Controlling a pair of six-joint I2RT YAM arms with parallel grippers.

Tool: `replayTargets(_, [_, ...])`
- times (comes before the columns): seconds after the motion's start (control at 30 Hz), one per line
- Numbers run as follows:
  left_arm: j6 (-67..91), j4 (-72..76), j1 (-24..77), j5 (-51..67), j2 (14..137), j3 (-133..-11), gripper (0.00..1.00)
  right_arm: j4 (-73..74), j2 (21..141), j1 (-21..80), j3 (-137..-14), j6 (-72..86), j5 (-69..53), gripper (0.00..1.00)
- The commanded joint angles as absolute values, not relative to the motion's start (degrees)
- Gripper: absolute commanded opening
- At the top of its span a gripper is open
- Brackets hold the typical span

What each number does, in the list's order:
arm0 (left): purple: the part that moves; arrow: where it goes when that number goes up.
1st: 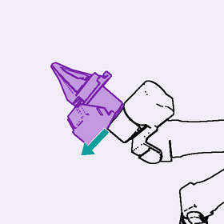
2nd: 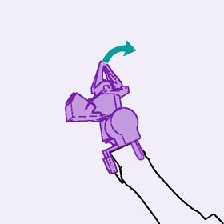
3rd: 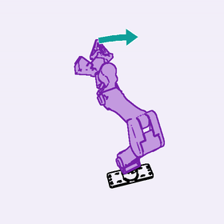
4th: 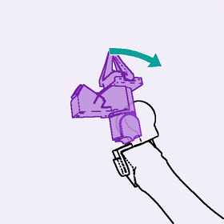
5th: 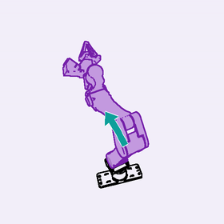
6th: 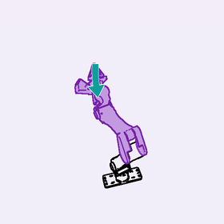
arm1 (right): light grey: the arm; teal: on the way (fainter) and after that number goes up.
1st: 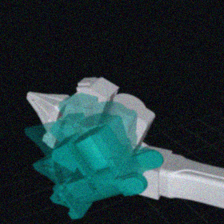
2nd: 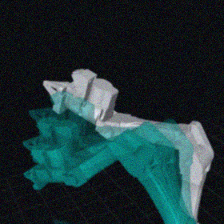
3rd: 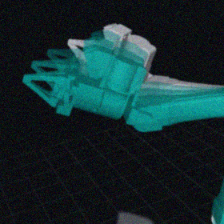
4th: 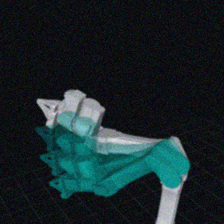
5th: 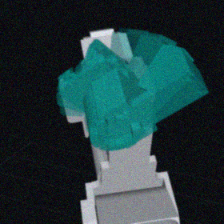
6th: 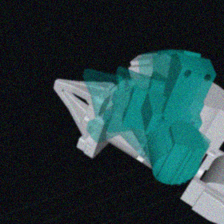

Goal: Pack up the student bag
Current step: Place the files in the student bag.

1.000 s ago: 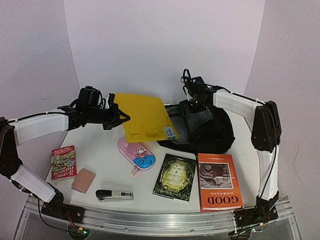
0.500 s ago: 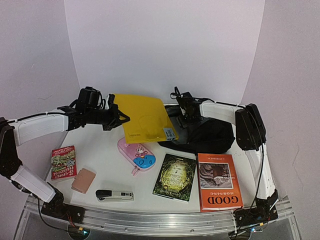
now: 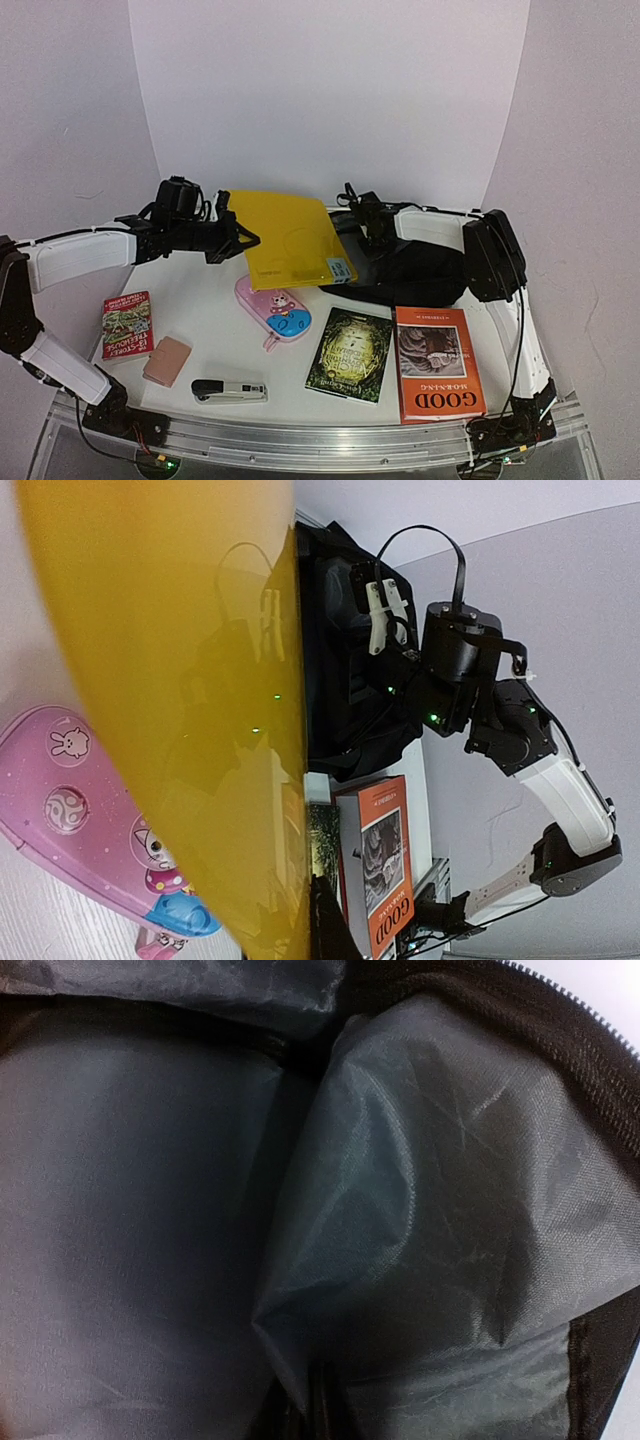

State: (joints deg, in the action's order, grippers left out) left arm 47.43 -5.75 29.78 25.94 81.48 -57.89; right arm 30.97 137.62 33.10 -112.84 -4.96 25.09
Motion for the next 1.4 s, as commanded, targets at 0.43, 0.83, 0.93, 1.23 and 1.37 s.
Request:
replayTargets(0.43, [47.3, 7.4, 29.5, 37.1, 81.6, -56.8, 0.00, 31.3, 120.7, 31.7, -117.4, -10.2, 7.7, 0.00])
replayTargets(0.83, [55.3, 19.1, 29.4, 44.8, 90.8, -54.1, 0.00, 31.0, 120.0, 31.7, -117.2, -11.6, 3.8, 0.00])
replayTargets(0.93, [56.4, 18.9, 29.3, 45.0, 91.1, -53.5, 0.00, 30.6, 120.5, 31.7, -117.3, -11.3, 5.3, 0.00])
replayTargets(1.23, [53.5, 11.7, 29.0, 45.1, 85.8, -51.5, 0.00, 29.7, 122.7, 31.6, -117.3, -10.3, 14.0, 0.00])
replayTargets(1.37, [55.8, 13.4, 28.9, 46.7, 86.7, -49.8, 0.00, 29.0, 122.6, 31.5, -116.8, -8.8, 13.6, 0.00])
